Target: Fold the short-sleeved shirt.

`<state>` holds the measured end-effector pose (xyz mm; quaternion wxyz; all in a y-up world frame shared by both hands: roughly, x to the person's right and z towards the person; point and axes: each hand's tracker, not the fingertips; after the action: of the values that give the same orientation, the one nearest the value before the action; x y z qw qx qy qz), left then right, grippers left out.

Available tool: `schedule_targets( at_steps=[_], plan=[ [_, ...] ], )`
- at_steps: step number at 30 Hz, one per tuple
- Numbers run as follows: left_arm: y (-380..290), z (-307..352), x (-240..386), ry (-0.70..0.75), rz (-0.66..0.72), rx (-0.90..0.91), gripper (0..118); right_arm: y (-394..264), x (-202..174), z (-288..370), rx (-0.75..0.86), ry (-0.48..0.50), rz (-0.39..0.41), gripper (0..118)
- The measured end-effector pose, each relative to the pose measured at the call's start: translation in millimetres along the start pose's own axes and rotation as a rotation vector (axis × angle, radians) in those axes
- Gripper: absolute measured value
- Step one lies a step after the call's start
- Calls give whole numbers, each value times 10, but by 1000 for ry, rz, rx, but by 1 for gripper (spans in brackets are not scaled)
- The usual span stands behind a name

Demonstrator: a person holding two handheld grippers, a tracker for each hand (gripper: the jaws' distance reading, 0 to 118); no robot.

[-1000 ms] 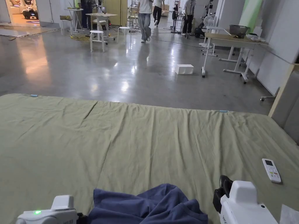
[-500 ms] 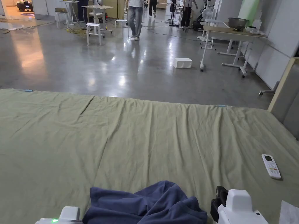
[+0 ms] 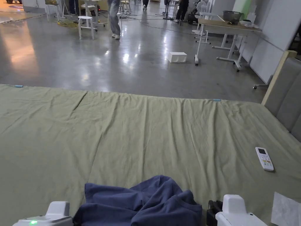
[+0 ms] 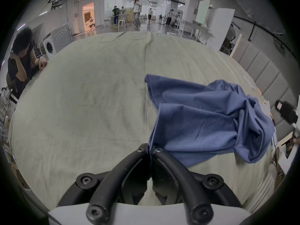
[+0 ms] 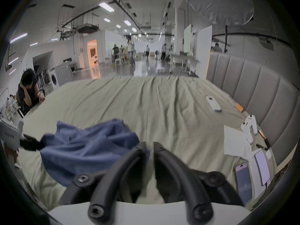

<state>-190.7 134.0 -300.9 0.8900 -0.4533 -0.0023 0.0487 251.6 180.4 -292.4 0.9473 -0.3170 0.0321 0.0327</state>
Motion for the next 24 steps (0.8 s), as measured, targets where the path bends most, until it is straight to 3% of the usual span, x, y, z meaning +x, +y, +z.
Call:
schedule_targets(
  at_steps=[2, 3, 7, 11, 13, 14, 15, 17, 20, 24],
  plan=[
    [17, 82, -36, 1, 2, 13, 4, -75, 1, -73, -56, 15, 11, 46],
    [24, 117, -56, 7, 3, 30, 4, -118, -18, -122, -91, 27, 28, 50],
    [51, 217, -114, 32, -18, 59, 4, -251, -125, -289, -156, 42, 59, 59],
    [59, 264, -183, 44, -20, 67, 4, -345, -217, -522, -204, 50, 52, 60],
    [52, 249, -198, 48, -19, 62, 4, -398, -257, -661, -256, 51, 48, 49],
    [48, 246, -195, 46, -16, 55, 4, -426, -262, -707, -267, 69, 35, 31],
    [38, 246, -197, 47, -12, 54, 4, -465, -269, -746, -273, 104, 15, 21],
    [22, 240, -193, 47, -11, 51, 4, -475, -335, -707, -240, 88, 25, 11],
    [3, 255, -193, 46, -12, 61, 4, -444, -414, -637, -206, 68, 135, 6],
    [48, 348, -214, 25, 8, 105, 4, -327, -342, -400, -98, 44, 94, 5]
  ],
)
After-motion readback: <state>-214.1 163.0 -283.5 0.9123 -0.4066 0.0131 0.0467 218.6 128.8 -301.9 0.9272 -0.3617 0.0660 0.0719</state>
